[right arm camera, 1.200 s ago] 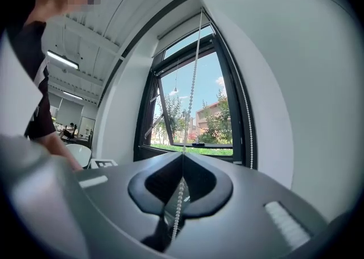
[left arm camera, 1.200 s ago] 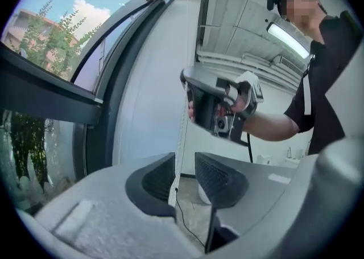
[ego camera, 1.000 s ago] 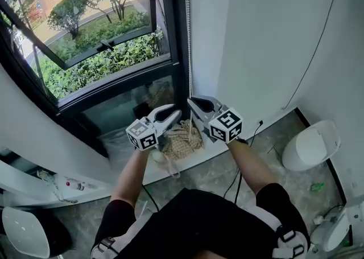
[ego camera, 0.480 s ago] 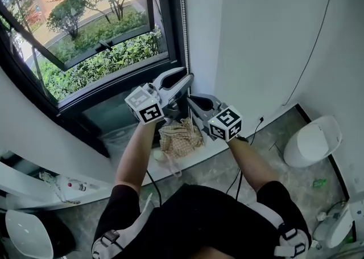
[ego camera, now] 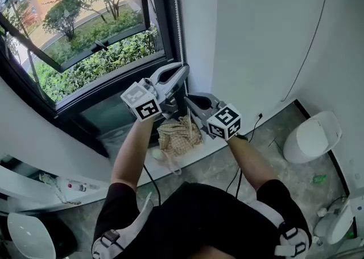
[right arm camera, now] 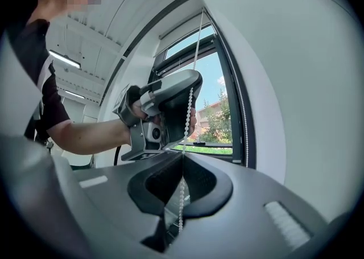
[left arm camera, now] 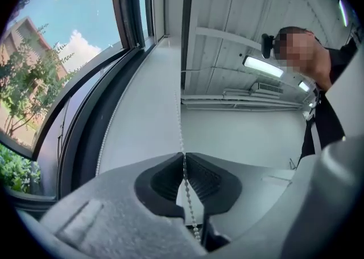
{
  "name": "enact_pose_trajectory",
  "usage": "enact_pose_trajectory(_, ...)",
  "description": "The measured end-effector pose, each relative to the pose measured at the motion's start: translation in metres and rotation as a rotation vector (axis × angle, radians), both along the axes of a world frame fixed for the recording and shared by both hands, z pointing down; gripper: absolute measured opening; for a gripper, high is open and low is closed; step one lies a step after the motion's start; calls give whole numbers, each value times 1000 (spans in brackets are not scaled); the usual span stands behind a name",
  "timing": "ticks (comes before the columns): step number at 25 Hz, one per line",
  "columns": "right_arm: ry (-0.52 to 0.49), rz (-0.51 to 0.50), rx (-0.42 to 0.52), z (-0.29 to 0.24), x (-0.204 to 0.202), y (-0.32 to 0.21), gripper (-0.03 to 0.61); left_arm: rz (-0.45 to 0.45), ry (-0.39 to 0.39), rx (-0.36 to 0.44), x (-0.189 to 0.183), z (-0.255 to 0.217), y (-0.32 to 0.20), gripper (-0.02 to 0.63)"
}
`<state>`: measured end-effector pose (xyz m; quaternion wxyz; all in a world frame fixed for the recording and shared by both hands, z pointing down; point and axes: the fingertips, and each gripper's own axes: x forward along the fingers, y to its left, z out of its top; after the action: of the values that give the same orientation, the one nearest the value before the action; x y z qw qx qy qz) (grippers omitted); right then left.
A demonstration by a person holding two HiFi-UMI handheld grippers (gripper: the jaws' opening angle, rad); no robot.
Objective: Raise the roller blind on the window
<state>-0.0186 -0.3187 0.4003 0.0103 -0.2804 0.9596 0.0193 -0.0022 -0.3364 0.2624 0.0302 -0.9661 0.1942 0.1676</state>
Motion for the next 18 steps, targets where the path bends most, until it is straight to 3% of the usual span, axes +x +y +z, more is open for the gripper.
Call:
enact_pose_trajectory(4,88,-15,-59,37,-6,2,5,-31,-94,-11,2,38,-2,14)
enact_pose_trajectory(9,276,-39,-220,127,-8,10,5,-49,-234,-133,1,132,-3,14)
enact_pose_trajectory(12,289,-37,-251,142,-6,16,6,-47,-193,-183,-5,148,0,12)
enact_pose_trajectory(18,282,-3,-173,125,-10,15,24,-112,-227,-78,-7,137,9,31)
